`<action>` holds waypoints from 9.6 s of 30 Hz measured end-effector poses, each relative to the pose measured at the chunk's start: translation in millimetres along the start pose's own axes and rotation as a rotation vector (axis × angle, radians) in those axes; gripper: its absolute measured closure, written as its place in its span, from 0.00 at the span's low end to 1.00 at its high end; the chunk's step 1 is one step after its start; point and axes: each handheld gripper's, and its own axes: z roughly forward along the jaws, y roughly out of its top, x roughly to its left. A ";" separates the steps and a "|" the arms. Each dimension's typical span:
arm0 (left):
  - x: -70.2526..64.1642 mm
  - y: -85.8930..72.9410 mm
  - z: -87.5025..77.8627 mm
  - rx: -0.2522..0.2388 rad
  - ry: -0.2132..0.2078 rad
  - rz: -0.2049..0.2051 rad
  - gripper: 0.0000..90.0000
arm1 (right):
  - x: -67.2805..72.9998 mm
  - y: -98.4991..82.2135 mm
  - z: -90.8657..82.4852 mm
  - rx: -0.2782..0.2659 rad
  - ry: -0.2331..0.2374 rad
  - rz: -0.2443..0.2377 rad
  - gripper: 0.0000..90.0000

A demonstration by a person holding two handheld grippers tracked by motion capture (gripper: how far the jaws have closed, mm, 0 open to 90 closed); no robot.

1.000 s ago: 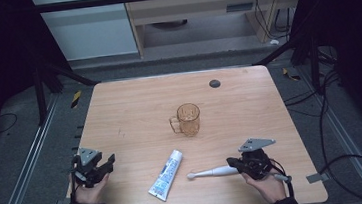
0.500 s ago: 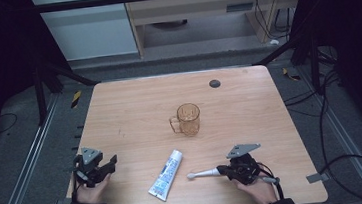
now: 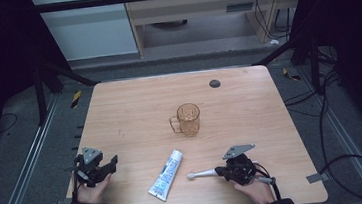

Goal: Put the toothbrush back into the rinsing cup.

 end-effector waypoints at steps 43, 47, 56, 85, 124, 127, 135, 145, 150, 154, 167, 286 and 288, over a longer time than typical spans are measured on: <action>-0.5 -0.1 1.7 0.013 -0.001 -0.002 0.45 | -10.9 5.4 -15.0 -0.106 -0.093 0.038 1.00; 0.0 -0.3 1.7 0.015 0.000 -0.005 0.45 | -22.6 0.4 -30.8 -0.155 -0.134 0.081 1.00; 0.4 -1.0 1.6 0.021 0.000 -0.006 0.45 | -51.5 -30.1 -54.5 -0.103 -0.193 0.163 1.00; 3.0 -2.3 3.8 0.041 -0.002 -0.011 0.44 | -44.5 -52.8 -54.3 -0.001 -0.176 0.155 1.00; 4.6 -0.9 8.3 0.057 -0.023 0.002 0.41 | -37.0 12.3 -79.7 0.000 -0.183 0.065 0.69; 5.0 -1.0 8.6 0.059 -0.025 0.000 0.42 | -31.6 20.7 -76.2 0.005 -0.164 0.042 0.67; 4.7 -1.1 9.2 0.062 -0.026 0.005 0.42 | -26.3 33.0 -67.1 0.035 -0.147 0.020 0.62; 4.6 -1.0 9.9 0.064 -0.028 0.004 0.41 | -22.4 44.5 -57.4 0.077 -0.148 -0.020 0.59; 4.0 -0.9 10.7 0.068 -0.031 0.009 0.41 | -21.0 51.3 -52.2 0.088 -0.147 -0.031 0.59; 4.3 -0.8 10.6 0.068 -0.031 0.010 0.41 | -19.5 55.6 -46.8 0.102 -0.145 -0.046 0.58; 4.4 -0.9 10.7 0.072 -0.031 0.012 0.41 | -16.1 64.0 -29.0 0.174 -0.138 -0.075 0.59; 1.8 -0.7 14.6 0.090 -0.031 0.022 0.40 | -34.7 64.4 -59.7 -0.243 -0.181 0.067 0.75; 1.7 -0.7 14.5 0.088 -0.030 0.022 0.40 | -35.3 64.4 -64.2 -0.301 -0.189 0.091 0.75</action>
